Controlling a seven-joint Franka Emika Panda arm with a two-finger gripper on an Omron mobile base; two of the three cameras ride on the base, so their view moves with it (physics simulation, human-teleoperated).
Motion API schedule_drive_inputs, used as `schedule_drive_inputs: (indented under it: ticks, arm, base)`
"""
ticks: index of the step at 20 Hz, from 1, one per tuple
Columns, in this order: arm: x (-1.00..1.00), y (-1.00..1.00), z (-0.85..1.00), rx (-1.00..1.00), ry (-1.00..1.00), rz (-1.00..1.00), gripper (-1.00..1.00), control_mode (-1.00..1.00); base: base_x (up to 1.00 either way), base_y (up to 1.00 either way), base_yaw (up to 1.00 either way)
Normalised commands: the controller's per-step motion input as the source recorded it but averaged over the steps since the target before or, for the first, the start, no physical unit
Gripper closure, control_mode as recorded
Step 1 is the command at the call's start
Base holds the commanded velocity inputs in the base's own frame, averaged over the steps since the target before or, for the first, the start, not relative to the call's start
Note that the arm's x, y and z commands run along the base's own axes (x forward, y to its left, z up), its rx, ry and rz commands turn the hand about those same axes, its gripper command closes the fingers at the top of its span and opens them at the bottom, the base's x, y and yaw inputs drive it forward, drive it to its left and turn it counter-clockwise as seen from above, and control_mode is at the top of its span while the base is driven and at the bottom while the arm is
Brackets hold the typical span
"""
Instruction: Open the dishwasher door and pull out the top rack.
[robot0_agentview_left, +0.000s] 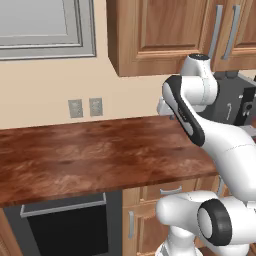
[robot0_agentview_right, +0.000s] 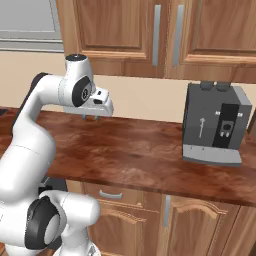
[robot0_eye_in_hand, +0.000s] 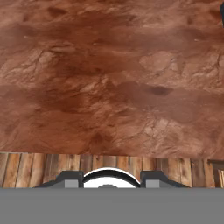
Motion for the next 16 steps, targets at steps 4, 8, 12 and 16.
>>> schedule_drive_inputs:
  ticks: [4, 8, 12, 16]
  arm:
    - [0.00, 0.00, 0.00, 0.00, 0.00, 0.00, -1.00, 1.00]
    - [0.00, 0.00, 0.00, 0.00, 0.00, 0.00, -1.00, 1.00]
    - [0.00, 0.00, 0.00, 0.00, 0.00, 0.00, -1.00, 1.00]
    - [0.00, 0.00, 0.00, 0.00, 0.00, 0.00, -1.00, 1.00]
  base:
    - [0.00, 0.00, 0.06]
    - [-0.13, -0.05, 0.31]
    - [-0.01, -0.15, 0.40]
    - [0.00, -0.28, 0.42]
